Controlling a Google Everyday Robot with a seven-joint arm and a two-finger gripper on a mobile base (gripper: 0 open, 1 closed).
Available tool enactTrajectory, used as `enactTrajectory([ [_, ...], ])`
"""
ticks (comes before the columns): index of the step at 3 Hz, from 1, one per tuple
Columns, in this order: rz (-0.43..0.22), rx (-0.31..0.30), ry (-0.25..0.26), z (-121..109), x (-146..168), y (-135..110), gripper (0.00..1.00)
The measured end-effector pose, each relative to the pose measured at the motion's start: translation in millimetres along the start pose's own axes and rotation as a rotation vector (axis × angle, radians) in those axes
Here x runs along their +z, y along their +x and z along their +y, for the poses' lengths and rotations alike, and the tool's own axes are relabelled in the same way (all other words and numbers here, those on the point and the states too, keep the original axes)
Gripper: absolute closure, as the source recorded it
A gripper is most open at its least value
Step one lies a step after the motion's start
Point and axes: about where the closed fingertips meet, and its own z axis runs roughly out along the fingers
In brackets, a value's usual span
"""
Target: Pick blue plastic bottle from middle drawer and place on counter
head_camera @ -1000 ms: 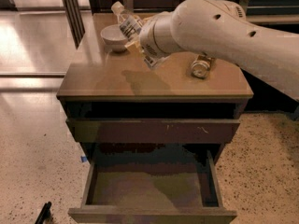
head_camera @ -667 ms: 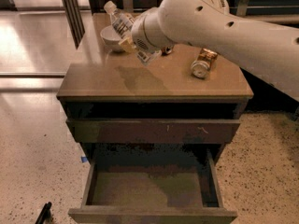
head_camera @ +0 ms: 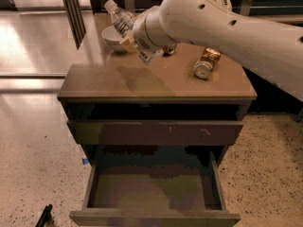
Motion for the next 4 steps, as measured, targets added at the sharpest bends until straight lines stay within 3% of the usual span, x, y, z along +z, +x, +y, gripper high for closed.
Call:
enactTrajectory([
  [2, 0.000, 0.000, 0.000, 0.0, 0.0, 0.0, 0.11],
  [3, 0.011, -0.015, 0.005, 0.2, 4.0, 2.4, 0.00],
  [4, 0.011, -0.015, 0.005, 0.2, 4.0, 2.4, 0.00],
])
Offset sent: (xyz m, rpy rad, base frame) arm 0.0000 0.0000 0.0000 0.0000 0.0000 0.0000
